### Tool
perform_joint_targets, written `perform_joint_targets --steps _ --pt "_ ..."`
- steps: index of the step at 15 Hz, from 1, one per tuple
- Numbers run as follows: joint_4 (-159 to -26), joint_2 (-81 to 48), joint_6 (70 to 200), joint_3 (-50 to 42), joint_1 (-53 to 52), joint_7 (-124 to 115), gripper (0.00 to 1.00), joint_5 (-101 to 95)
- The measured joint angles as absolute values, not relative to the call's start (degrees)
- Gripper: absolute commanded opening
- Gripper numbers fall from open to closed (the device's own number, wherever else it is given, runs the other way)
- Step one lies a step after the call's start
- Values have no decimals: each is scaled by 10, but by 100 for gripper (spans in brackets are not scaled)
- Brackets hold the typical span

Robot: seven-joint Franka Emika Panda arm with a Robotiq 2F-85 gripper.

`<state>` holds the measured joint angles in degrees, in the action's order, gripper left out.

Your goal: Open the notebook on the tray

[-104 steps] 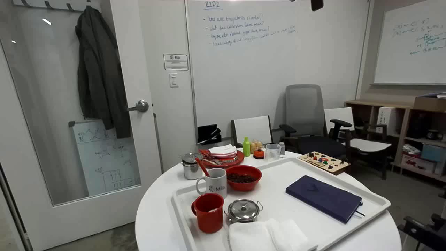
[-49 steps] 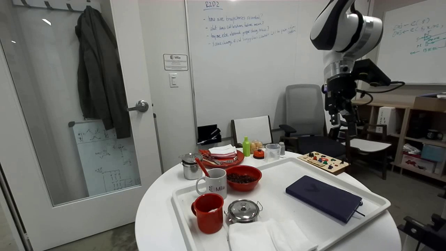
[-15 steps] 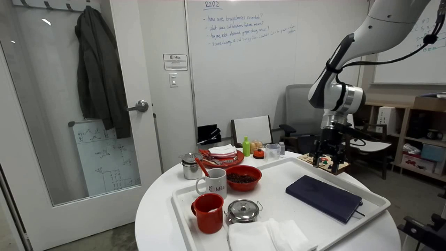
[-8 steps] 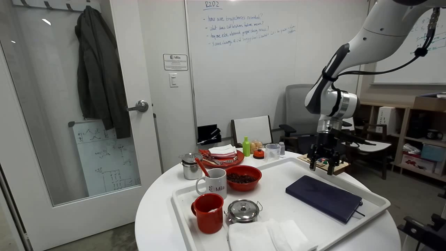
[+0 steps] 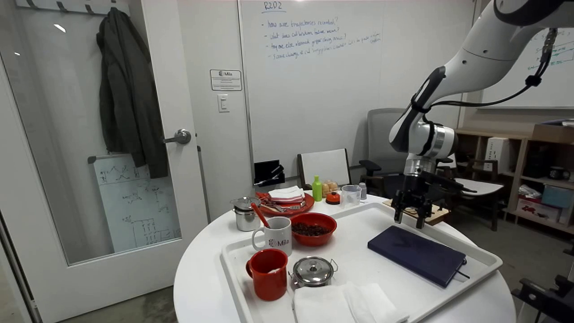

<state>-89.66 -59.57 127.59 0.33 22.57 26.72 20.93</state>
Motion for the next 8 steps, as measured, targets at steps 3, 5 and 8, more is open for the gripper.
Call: perform_joint_targets --steps 3,5,8 --pt "-884 -604 1267 10 230 266 100 209" --pt "-877 -606 1260 12 231 263 100 209" --pt "-868 -609 1240 16 234 262 100 209"
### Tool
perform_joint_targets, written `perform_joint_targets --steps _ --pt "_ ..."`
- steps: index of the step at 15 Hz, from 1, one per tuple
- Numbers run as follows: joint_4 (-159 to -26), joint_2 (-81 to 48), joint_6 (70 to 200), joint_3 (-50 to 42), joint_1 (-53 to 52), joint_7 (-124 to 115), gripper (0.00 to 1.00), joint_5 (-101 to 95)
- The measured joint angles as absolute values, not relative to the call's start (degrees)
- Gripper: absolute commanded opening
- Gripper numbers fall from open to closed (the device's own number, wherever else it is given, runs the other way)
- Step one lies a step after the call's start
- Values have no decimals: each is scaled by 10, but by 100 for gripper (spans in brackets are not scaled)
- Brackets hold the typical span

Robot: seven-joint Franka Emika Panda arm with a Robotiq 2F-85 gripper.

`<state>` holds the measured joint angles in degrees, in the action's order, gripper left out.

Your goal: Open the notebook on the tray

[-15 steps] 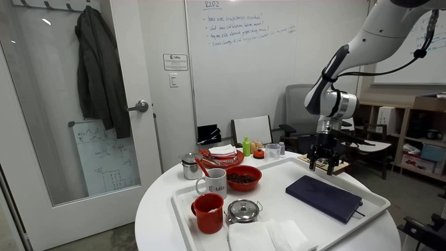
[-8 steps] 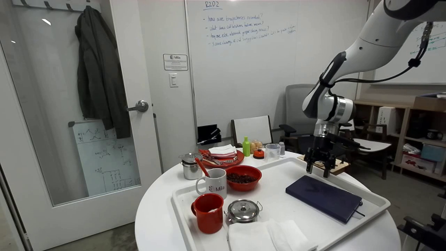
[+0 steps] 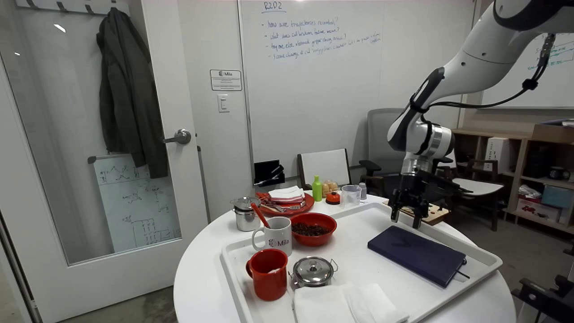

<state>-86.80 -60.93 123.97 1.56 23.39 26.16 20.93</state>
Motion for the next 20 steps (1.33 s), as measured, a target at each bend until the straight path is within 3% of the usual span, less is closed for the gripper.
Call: perform_joint_targets --steps 20 --pt "-831 -634 1165 29 240 262 100 209"
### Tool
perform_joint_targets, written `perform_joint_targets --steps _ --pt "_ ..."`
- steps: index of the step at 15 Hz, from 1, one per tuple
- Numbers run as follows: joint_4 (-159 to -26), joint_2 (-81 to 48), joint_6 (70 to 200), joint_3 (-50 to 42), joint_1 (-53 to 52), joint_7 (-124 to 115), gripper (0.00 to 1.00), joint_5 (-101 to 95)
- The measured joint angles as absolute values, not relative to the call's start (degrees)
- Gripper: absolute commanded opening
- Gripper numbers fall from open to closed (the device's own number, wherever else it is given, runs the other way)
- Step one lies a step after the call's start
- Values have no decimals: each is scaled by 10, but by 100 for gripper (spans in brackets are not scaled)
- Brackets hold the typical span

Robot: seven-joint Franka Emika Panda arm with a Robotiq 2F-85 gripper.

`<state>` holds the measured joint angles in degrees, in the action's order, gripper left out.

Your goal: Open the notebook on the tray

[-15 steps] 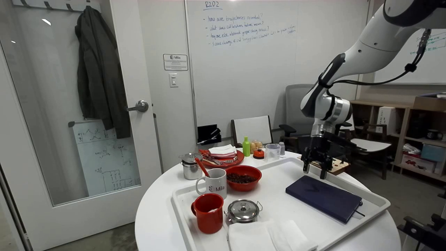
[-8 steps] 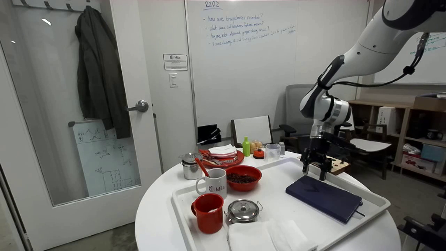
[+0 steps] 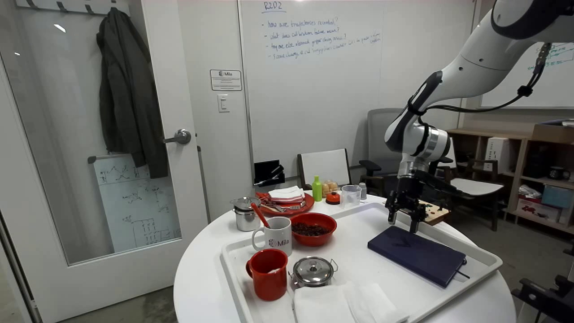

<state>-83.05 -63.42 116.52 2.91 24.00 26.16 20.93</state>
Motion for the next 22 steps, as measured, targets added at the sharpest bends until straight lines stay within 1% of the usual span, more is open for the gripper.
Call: perform_joint_targets --steps 22 --pt "-827 -634 1147 40 243 270 100 210"
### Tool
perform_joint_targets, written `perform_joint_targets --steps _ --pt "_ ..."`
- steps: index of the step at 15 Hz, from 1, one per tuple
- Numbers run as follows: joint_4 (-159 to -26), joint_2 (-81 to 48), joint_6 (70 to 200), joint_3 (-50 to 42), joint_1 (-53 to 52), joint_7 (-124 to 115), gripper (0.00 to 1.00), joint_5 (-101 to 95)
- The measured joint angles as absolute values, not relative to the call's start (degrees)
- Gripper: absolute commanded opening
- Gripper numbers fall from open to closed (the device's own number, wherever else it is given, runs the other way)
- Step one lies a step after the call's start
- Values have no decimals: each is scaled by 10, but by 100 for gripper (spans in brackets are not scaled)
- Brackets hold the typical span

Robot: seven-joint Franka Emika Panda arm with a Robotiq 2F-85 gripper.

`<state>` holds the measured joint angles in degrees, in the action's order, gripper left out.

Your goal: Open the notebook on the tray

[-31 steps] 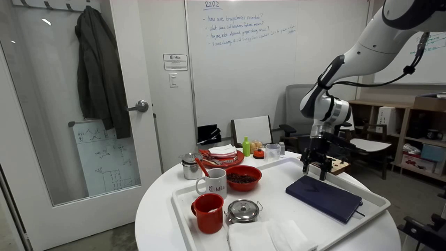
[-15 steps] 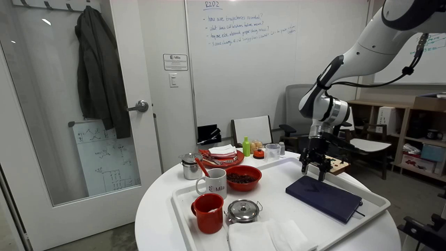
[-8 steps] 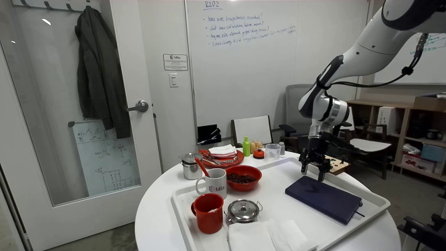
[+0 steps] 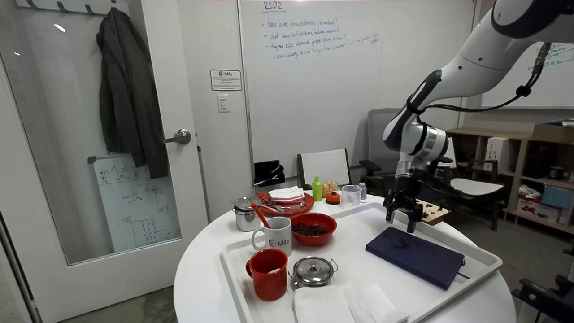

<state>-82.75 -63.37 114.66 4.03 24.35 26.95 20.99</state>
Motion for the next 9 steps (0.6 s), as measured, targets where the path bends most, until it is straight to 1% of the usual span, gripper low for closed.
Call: perform_joint_targets --steps 9 --pt "-824 -630 1145 51 252 280 100 210"
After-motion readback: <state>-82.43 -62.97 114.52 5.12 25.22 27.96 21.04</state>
